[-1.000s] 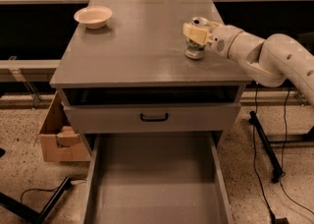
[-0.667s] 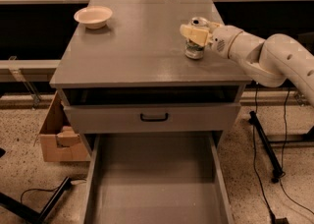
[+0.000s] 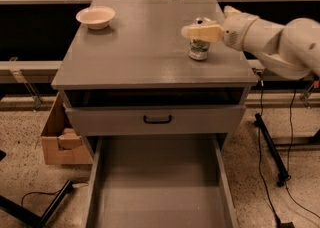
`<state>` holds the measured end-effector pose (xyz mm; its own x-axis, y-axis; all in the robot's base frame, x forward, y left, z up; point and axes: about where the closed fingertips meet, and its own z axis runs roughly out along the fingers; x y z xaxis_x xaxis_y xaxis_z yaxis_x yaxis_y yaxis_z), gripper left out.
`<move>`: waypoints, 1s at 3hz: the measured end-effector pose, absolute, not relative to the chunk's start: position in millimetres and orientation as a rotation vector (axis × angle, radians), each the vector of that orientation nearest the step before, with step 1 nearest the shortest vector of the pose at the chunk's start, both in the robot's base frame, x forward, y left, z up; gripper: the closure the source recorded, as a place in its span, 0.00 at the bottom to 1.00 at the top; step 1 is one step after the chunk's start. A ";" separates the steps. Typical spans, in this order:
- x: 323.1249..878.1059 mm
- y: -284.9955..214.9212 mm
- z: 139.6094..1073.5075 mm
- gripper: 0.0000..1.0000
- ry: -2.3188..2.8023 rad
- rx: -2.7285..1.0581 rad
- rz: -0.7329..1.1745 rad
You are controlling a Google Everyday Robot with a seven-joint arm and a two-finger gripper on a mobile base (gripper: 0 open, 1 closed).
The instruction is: Pick 7up can from middle drawer and place on counter
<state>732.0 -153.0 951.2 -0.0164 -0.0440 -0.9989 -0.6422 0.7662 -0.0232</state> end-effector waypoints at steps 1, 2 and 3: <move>700.7 -149.2 979.6 0.00 1.594 -0.777 0.327; 670.1 -156.3 999.0 0.00 1.688 -0.874 0.128; 633.8 -199.2 1007.9 0.00 1.777 -0.826 -0.085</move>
Offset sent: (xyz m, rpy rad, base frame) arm -0.1616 -0.1572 0.0906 -1.0876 0.0961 -0.4374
